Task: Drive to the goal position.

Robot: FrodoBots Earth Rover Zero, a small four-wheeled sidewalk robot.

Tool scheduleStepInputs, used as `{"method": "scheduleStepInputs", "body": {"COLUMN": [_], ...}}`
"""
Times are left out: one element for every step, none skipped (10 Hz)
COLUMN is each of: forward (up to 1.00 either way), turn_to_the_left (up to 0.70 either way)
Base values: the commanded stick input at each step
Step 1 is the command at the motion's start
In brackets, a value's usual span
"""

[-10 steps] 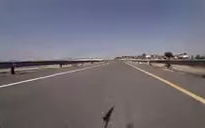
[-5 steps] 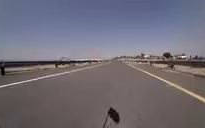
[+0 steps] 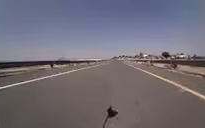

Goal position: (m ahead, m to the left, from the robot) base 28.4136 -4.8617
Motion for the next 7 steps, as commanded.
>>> {"method": "scheduleStepInputs", "body": {"forward": [1.0,1.0,1.0,1.0,1.0,1.0,1.0], "turn_to_the_left": [-0.01,-0.01,-0.01,-0.01,-0.01,-0.01,-0.01]}}
